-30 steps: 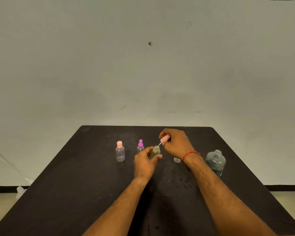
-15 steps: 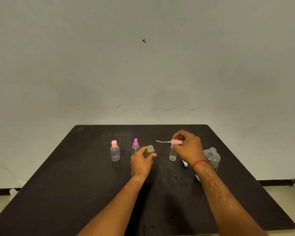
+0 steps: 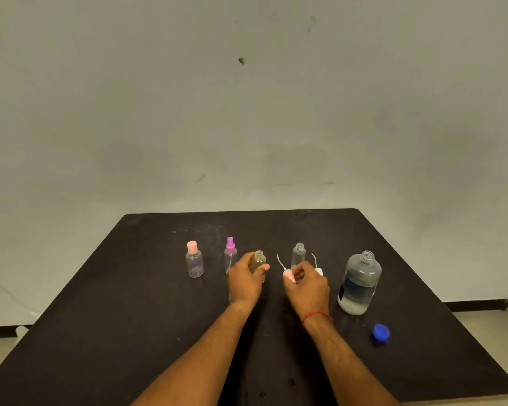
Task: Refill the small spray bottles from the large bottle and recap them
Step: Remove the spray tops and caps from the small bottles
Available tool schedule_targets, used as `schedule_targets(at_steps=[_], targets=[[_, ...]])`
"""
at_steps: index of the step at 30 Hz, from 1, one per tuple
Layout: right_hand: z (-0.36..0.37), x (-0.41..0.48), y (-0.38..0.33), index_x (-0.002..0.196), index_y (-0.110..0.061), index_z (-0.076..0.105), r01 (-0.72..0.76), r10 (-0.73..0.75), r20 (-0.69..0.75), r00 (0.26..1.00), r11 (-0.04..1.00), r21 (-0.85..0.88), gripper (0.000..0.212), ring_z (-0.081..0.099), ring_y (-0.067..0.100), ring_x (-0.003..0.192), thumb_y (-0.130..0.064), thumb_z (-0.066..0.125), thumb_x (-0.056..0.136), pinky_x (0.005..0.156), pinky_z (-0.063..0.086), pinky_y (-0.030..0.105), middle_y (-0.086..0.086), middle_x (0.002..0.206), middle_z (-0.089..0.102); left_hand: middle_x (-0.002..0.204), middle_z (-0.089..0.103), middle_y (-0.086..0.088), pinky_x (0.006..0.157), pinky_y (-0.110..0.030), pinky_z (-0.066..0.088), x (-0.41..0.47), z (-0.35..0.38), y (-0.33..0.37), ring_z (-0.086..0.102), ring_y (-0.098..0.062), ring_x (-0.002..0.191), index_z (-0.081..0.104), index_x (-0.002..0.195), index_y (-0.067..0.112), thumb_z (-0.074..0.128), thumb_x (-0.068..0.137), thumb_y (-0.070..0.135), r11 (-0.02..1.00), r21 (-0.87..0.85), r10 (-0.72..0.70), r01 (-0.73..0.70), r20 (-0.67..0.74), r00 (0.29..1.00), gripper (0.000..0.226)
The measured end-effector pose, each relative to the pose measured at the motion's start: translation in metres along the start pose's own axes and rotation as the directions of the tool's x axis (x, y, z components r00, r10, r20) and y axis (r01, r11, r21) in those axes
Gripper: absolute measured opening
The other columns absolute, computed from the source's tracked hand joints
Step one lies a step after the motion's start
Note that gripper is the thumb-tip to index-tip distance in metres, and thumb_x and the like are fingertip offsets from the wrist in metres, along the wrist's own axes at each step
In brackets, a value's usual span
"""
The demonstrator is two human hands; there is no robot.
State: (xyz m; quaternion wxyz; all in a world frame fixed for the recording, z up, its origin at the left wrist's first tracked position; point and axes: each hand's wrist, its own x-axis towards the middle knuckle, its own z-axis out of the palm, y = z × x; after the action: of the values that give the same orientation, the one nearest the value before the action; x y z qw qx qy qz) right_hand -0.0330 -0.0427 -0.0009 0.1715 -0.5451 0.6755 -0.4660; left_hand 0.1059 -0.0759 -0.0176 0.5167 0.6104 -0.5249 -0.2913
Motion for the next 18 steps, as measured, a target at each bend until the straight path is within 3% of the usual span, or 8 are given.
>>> schedule_targets(at_steps=[5, 10, 18], targets=[[0.013, -0.005, 0.012, 0.076, -0.024, 0.058, -0.013, 0.014, 0.035, 0.999, 0.999, -0.03, 0.016, 0.062, 0.009, 0.064, -0.028, 0.072, 0.082, 0.067, 0.055, 0.029, -0.009, 0.068, 0.062, 0.11, 0.073, 0.005, 0.094, -0.036, 0.058, 0.004, 0.004, -0.004, 0.068, -0.009, 0.105, 0.069, 0.121, 0.018, 0.078, 0.087, 0.018, 1.0, -0.003, -0.002, 0.002, 0.011, 1.0, 0.036], [0.021, -0.001, 0.015, 0.073, -0.022, 0.054, 0.008, -0.003, 0.045, 0.999, 0.995, -0.097, 0.019, 0.061, 0.012, 0.061, -0.027, 0.069, 0.083, 0.062, 0.053, 0.029, -0.005, 0.065, 0.062, 0.112, 0.071, 0.005, 0.092, -0.021, 0.052, 0.009, 0.006, -0.003, 0.064, -0.006, 0.105, 0.066, 0.126, 0.017, 0.076, 0.088, 0.02, 0.999, 0.031, 0.024, -0.024, 0.021, 1.0, 0.039], [0.029, 0.005, 0.017, 0.074, -0.023, 0.05, 0.01, -0.006, 0.033, 0.999, 0.99, -0.138, 0.02, 0.06, 0.013, 0.063, -0.028, 0.067, 0.084, 0.06, 0.05, 0.028, -0.004, 0.068, 0.062, 0.115, 0.073, 0.001, 0.096, -0.028, 0.055, 0.015, 0.011, -0.001, 0.067, -0.012, 0.109, 0.065, 0.128, 0.015, 0.078, 0.087, 0.023, 0.998, 0.051, 0.03, -0.031, 0.026, 0.999, 0.044]])
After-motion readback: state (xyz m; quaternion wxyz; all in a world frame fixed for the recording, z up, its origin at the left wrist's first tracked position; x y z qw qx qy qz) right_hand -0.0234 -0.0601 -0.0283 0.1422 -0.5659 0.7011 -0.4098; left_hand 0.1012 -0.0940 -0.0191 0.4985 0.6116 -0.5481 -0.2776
